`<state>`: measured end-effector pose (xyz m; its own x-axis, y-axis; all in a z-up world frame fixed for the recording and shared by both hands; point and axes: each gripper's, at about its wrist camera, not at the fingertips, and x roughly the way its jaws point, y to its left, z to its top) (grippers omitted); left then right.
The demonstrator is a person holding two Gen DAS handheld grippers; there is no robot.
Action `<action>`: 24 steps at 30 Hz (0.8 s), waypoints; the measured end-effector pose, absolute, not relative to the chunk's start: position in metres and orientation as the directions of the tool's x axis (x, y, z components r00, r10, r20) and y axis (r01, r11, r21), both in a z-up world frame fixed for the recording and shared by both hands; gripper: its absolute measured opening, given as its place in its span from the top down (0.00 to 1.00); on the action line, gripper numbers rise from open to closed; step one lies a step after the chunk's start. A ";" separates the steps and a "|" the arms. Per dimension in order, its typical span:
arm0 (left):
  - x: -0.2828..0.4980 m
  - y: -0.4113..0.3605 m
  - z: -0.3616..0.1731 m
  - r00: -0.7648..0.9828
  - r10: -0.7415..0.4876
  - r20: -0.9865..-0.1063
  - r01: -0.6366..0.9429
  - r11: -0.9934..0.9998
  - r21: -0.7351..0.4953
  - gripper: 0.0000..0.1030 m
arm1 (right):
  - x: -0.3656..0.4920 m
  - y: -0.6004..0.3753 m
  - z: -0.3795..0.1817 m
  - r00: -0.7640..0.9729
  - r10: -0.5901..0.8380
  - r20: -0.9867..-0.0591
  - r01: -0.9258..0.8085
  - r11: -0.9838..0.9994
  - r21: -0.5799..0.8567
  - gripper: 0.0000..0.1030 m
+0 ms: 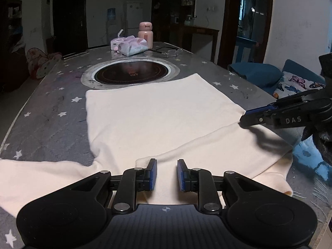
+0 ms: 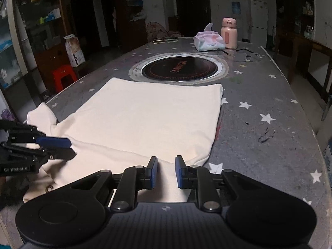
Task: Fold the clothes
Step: 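Grasp the opposite sweatshirt side with the left gripper and fold it over the body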
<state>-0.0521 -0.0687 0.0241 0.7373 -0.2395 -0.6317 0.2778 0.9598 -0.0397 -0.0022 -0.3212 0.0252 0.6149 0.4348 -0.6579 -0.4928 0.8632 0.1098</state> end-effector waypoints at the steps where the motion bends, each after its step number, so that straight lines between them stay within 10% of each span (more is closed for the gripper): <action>1: -0.054 -0.066 0.026 0.742 -0.237 -0.627 0.273 0.961 -0.040 0.77 | -0.004 -0.320 0.028 0.620 0.433 -0.654 -0.495 0.863 0.102 0.83; 13: -0.077 -0.034 0.030 0.776 -0.196 -0.599 0.189 0.979 -0.075 0.76 | -0.035 -0.312 0.023 0.578 0.451 -0.680 -0.541 0.836 0.094 0.81; 24: -0.078 0.060 0.033 0.790 0.174 -0.588 -0.220 0.975 -0.006 0.66 | -0.045 -0.294 0.034 0.547 0.514 -0.661 -0.597 0.793 0.122 0.73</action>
